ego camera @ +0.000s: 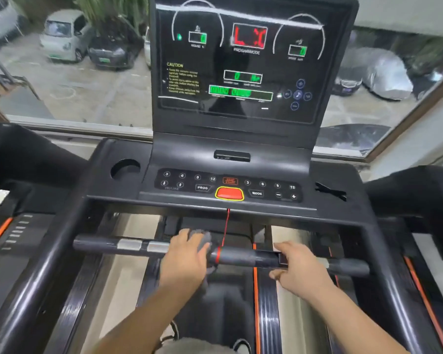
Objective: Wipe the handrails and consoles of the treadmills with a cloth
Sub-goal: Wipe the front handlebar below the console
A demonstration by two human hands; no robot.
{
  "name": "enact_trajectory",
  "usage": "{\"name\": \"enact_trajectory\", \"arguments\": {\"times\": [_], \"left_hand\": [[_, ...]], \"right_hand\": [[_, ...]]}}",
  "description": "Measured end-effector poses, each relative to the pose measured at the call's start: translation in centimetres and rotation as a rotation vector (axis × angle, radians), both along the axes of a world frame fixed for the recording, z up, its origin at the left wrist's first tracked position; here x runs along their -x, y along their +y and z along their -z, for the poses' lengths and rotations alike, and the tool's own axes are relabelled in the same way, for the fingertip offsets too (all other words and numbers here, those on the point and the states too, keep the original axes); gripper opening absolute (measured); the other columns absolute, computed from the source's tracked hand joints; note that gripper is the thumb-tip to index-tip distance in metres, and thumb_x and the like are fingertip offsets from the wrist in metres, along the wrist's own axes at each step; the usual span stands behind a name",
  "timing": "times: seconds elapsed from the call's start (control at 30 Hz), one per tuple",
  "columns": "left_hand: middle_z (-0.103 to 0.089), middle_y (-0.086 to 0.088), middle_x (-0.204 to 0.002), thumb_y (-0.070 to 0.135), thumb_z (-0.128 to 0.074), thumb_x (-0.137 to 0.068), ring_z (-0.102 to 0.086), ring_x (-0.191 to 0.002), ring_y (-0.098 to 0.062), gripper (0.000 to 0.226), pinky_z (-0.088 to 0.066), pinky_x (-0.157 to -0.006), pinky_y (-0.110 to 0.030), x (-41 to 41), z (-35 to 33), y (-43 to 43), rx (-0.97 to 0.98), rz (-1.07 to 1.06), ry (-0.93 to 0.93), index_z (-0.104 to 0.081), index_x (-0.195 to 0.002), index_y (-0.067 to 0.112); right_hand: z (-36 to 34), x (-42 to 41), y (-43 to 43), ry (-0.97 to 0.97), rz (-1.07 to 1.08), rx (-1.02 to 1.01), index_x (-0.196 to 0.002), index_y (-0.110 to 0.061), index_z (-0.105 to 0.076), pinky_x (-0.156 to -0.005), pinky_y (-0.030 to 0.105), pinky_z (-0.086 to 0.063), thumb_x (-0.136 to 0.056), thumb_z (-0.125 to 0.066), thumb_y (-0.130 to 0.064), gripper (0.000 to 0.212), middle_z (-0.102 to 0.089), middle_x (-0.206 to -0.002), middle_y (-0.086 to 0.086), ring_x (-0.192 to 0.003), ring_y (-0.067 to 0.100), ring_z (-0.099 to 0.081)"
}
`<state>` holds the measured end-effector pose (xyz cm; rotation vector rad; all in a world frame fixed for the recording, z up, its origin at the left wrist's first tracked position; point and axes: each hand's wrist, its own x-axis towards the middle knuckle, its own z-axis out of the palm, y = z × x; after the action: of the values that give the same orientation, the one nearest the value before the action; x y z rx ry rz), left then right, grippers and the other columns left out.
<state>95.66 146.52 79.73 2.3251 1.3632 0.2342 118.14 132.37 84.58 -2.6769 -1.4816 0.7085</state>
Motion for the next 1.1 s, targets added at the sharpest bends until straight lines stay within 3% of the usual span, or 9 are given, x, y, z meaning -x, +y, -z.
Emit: {"name": "enact_trajectory", "arguments": {"times": [0.17,0.3,0.47,0.6,0.7,0.77,0.9,0.97,1.1], "left_hand": [[-0.067,0.005,-0.096,0.035,-0.055,-0.102,-0.064,-0.098,-0.025,0.014,-0.042,-0.078,-0.032,0.0,-3.6,-0.8,0.075,-0.199,-0.357,-0.068,-0.100,0.029],[-0.063,0.003,-0.111,0.046,-0.049,-0.100,-0.059,-0.106,-0.024,0.029,-0.051,-0.084,-0.039,-3.9,-7.0,-4.8,-0.163,-0.163,-0.400,-0.069,-0.111,0.029],[-0.039,-0.006,-0.156,0.047,-0.045,-0.102,-0.037,-0.144,-0.029,0.047,-0.055,-0.100,-0.044,-9.1,-0.4,-10.5,-0.178,0.159,0.096,-0.052,-0.146,0.030],[-0.048,-0.013,-0.145,0.045,-0.054,-0.098,-0.049,-0.132,-0.034,0.047,-0.061,-0.088,-0.045,-9.7,2.0,-9.9,-0.229,0.180,0.182,-0.059,-0.139,0.022],[-0.058,-0.007,-0.119,0.052,-0.036,-0.101,-0.061,-0.105,-0.030,0.044,-0.057,-0.073,-0.041,-11.5,0.0,-7.8,-0.247,0.189,0.399,-0.066,-0.119,0.025],[-0.060,-0.008,-0.119,0.051,-0.031,-0.103,-0.063,-0.106,-0.033,0.047,-0.055,-0.082,-0.043,-14.1,-1.7,-5.7,-0.093,0.153,0.493,-0.065,-0.120,0.023],[-0.065,-0.007,-0.136,0.040,-0.048,-0.093,-0.062,-0.123,-0.033,0.046,-0.049,-0.099,-0.041,-19.1,-3.8,-2.6,0.235,0.167,0.715,-0.067,-0.129,0.019],[-0.067,-0.007,-0.131,0.038,-0.047,-0.093,-0.063,-0.120,-0.033,0.043,-0.050,-0.094,-0.040,-19.0,-3.2,-3.1,0.175,0.182,0.676,-0.069,-0.125,0.019],[-0.060,-0.008,-0.121,0.047,-0.046,-0.100,-0.061,-0.106,-0.030,0.037,-0.056,-0.070,-0.040,-13.5,-0.8,-8.1,-0.193,0.173,0.353,-0.067,-0.120,0.023]], "right_hand": [[-0.1,-5.0,-2.2,-0.009,-0.024,0.059,-0.136,-0.026,-0.058,-0.098,0.033,-0.050,-0.079,-0.080,-0.049,0.066,-0.059,-0.129,-0.006,-0.122,0.018,-0.055],[0.0,-7.5,-3.0,-0.029,-0.069,0.081,-0.138,-0.031,-0.055,-0.094,0.033,-0.050,-0.081,-0.077,-0.048,0.064,-0.057,-0.128,-0.007,-0.123,0.018,-0.054],[1.0,-9.3,-4.8,-0.034,-0.055,0.055,-0.113,-0.033,-0.062,-0.075,0.031,-0.049,-0.080,-0.072,-0.043,0.036,-0.055,-0.105,-0.011,-0.108,0.016,-0.060],[1.8,-10.2,-5.4,-0.030,-0.077,0.001,-0.118,-0.034,-0.064,-0.073,0.029,-0.044,-0.082,-0.071,-0.043,0.037,-0.060,-0.107,-0.010,-0.108,0.016,-0.059],[1.9,-10.3,-5.1,-0.031,-0.056,0.014,-0.117,-0.030,-0.065,-0.079,0.031,-0.048,-0.081,-0.070,-0.038,0.037,-0.063,-0.112,-0.008,-0.108,0.017,-0.060],[1.8,-10.2,-4.8,-0.033,-0.052,0.039,-0.112,-0.030,-0.065,-0.078,0.031,-0.049,-0.082,-0.068,-0.034,0.031,-0.063,-0.110,-0.008,-0.105,0.018,-0.060],[1.4,-10.1,-4.4,-0.076,-0.077,0.056,-0.092,-0.025,-0.060,-0.061,0.028,-0.037,-0.079,-0.067,-0.032,0.016,-0.063,-0.095,-0.008,-0.088,0.019,-0.058],[1.4,-10.0,-4.3,-0.081,-0.091,0.058,-0.085,-0.024,-0.055,-0.063,0.028,-0.036,-0.080,-0.067,-0.032,0.015,-0.063,-0.092,-0.007,-0.085,0.020,-0.056],[1.4,-10.1,-4.5,-0.116,-0.109,0.026,-0.082,-0.025,-0.052,-0.056,0.026,-0.031,-0.079,-0.066,-0.034,0.017,-0.062,-0.092,-0.007,-0.080,0.018,-0.050]]}}
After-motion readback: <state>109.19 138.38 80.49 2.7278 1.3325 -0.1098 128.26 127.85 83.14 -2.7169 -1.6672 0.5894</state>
